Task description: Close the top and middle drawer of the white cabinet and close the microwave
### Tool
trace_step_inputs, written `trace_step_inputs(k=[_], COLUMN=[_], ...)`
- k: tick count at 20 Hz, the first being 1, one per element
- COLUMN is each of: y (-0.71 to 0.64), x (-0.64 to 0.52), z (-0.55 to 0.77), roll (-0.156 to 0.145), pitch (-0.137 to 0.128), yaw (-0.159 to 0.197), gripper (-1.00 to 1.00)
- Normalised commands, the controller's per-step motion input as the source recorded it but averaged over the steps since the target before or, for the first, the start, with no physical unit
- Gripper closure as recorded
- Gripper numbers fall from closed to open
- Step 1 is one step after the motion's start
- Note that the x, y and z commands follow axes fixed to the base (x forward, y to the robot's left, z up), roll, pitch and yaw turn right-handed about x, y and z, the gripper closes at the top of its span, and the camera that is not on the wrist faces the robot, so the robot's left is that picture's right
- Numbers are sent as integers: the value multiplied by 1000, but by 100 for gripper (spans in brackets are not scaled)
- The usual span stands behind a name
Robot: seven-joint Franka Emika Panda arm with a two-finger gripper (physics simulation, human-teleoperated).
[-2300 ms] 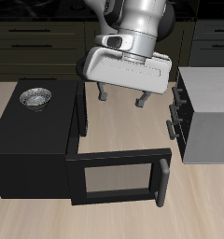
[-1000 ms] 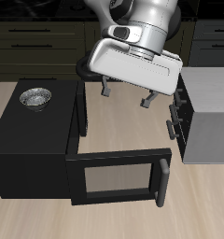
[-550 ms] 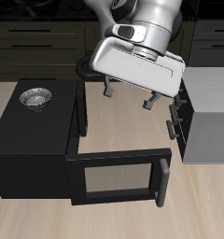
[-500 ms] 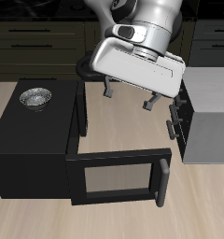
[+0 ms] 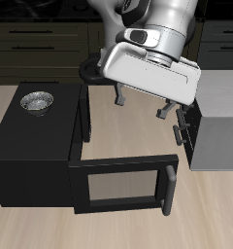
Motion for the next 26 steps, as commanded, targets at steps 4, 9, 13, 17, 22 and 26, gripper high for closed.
trace_step_inputs(k=[4, 9, 13, 17, 22, 26], y=[69, 20, -9, 7, 50, 45], x=[91, 23, 55, 124, 81, 142], z=[-63, -14, -74, -81, -21, -64], roll=[0, 11, 14, -3, 6, -1], pitch=[6, 1, 13, 11, 7, 21], yaw=[-24, 5, -13, -7, 3, -37], gripper=[-100, -100, -100, -100, -100, -100])
